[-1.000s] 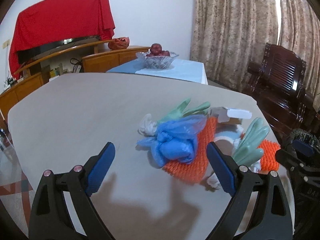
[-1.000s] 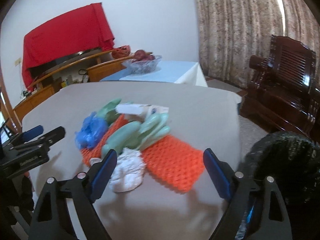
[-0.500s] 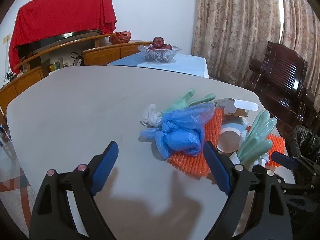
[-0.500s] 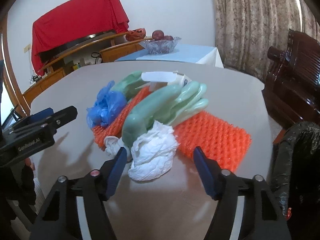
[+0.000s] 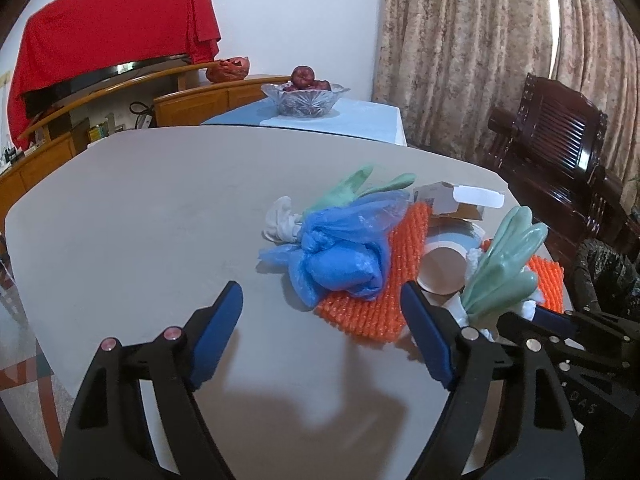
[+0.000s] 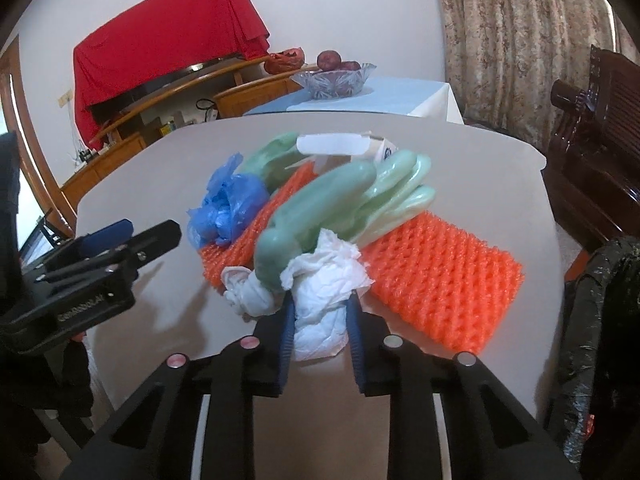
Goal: Collect trash
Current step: 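Lift the white tissue with the right tool while the left tool grasps the green glove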
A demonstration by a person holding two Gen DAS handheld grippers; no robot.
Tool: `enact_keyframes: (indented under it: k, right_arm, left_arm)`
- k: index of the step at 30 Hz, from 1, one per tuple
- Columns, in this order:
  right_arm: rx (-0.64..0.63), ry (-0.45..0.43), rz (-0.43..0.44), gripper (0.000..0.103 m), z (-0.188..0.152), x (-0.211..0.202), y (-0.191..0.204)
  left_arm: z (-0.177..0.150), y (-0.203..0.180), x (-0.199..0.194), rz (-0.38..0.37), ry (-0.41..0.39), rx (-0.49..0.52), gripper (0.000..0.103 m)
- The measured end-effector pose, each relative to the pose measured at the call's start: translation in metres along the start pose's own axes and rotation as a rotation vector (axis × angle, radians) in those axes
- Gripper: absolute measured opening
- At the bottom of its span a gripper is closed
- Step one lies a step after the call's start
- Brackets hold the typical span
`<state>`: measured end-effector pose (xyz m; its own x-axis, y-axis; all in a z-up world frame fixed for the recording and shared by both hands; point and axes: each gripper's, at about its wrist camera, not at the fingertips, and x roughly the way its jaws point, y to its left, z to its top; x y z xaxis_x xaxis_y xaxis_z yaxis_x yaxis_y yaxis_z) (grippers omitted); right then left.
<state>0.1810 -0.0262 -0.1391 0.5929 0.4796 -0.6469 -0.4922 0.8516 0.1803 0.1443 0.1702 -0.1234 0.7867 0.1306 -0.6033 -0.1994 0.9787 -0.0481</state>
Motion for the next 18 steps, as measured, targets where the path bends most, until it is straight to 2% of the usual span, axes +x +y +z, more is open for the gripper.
enact_keyframes:
  k: [7,12,18]
  right_arm:
    - [0.01,-0.009,-0.01,0.024,0.002,-0.017,-0.01]
    - [0.035,-0.004,0.026,0.024,0.002,-0.032,-0.022]
    - [0.026,-0.018,-0.002,0.024,0.0,-0.049,-0.031]
  left_arm:
    - [0.002,-0.019,-0.003,-0.033,-0.001,0.027,0.078]
    - [-0.001,-0.035,-0.005,-0.057,0.0,0.064,0.077]
    - [-0.004,-0.053,-0.006,-0.08,0.005,0.09,0.077]
